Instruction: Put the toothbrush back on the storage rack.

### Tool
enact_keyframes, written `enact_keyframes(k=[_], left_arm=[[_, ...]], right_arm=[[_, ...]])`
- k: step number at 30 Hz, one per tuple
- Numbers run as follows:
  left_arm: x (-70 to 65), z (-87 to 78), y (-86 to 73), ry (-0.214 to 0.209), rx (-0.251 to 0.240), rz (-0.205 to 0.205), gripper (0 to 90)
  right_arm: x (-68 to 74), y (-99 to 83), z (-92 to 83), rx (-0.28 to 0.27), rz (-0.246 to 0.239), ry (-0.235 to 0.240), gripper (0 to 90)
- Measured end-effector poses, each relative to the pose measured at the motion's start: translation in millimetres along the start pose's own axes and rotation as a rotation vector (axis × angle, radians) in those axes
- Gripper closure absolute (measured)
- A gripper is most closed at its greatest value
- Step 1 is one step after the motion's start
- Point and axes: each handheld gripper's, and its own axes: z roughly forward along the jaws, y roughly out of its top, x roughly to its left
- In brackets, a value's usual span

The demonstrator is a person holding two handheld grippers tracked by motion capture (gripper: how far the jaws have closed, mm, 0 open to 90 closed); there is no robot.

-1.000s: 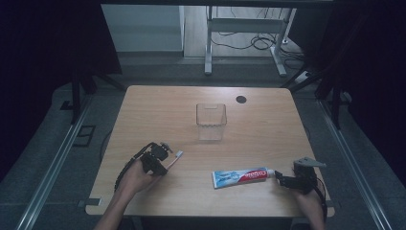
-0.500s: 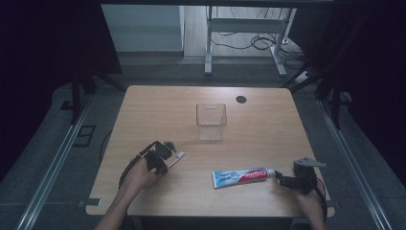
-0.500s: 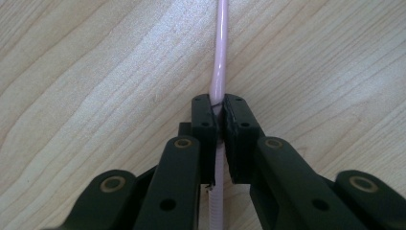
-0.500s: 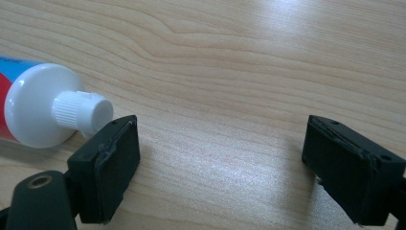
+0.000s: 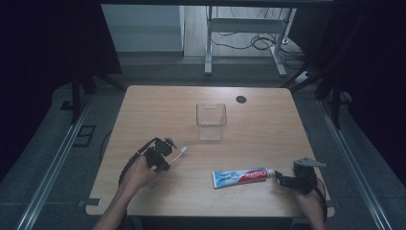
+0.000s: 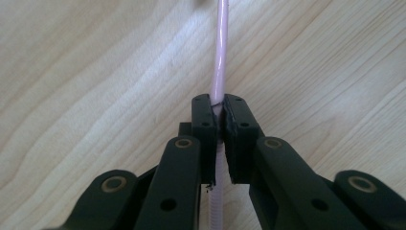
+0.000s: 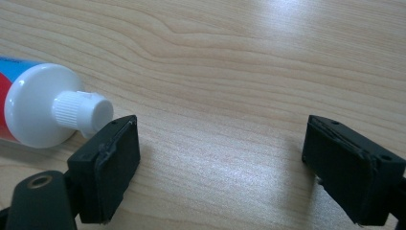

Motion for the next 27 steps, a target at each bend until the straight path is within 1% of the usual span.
enact_keyframes(k=[2, 7, 8, 9, 10, 11, 13, 14, 15, 16, 18, 19, 20, 22, 23, 25, 26, 27], left_arm=[[0.2, -4.2, 1.2, -0.003, -0.031, 0.005, 84.1], [-0.2, -13.2, 4.5, -0.012, -0.077, 0.009, 84.2], [-0.4, -16.3, 6.0, -0.014, -0.095, 0.012, 84.2], [-0.4, -16.3, 6.0, -0.014, -0.095, 0.012, 84.1], [-0.8, -18.8, 7.5, -0.020, -0.115, 0.013, 84.1], [-0.8, -18.8, 7.5, -0.020, -0.115, 0.013, 84.1], [-1.0, -22.4, 9.8, -0.019, -0.139, 0.015, 84.1], [-1.0, -22.4, 9.8, -0.019, -0.139, 0.015, 84.1], [-0.6, -23.5, 10.5, -0.026, -0.149, 0.016, 84.1], [-0.4, -25.7, 12.2, -0.034, -0.169, 0.012, 84.1], [-0.4, -27.1, 13.5, -0.035, -0.177, 0.012, 84.1], [0.7, -29.4, 15.4, -0.038, -0.194, 0.014, 84.1], [0.7, -29.4, 15.4, -0.038, -0.194, 0.014, 84.1], [1.4, -33.0, 18.3, -0.032, -0.211, 0.020, 84.1], [2.0, -36.2, 21.2, -0.035, -0.230, 0.018, 84.1], [1.8, -39.6, 24.3, -0.027, -0.248, 0.019, 84.1], [2.0, -40.7, 25.6, -0.027, -0.249, 0.022, 84.1], [1.3, -41.8, 27.0, -0.029, -0.262, 0.018, 84.1]], right_arm=[[0.1, 0.0, 0.0, 0.000, 0.001, 0.000, 12.7], [0.0, 0.0, 0.0, 0.000, 0.000, 0.000, 12.7], [0.0, 0.0, 0.0, 0.000, 0.000, 0.000, 12.7], [0.0, 0.0, 0.0, 0.000, 0.000, 0.000, 12.7], [0.0, 0.0, 0.0, -0.001, 0.000, 0.000, 12.7], [0.0, 0.0, 0.0, -0.001, 0.000, 0.000, 12.7], [0.0, 0.0, 0.0, 0.000, 0.000, 0.000, 12.7], [0.0, 0.0, 0.0, 0.000, 0.000, 0.000, 12.7], [0.0, 0.0, 0.0, 0.000, 0.000, 0.000, 12.7], [0.1, 0.0, 0.0, 0.000, 0.001, 0.000, 12.7], [0.0, 0.0, 0.0, -0.001, 0.000, 0.000, 12.7], [0.0, 0.0, 0.0, 0.000, 0.000, 0.000, 12.7], [0.0, 0.0, 0.0, 0.000, 0.000, 0.000, 12.7], [0.0, 0.0, 0.0, 0.000, 0.000, 0.000, 12.7], [0.0, 0.0, 0.0, 0.000, 0.000, 0.000, 12.7], [0.0, 0.0, 0.0, 0.000, 0.000, 0.000, 12.7], [0.0, 0.0, 0.0, 0.000, 0.000, 0.000, 12.7], [0.0, 0.0, 0.0, 0.000, 0.000, 0.000, 12.7]])
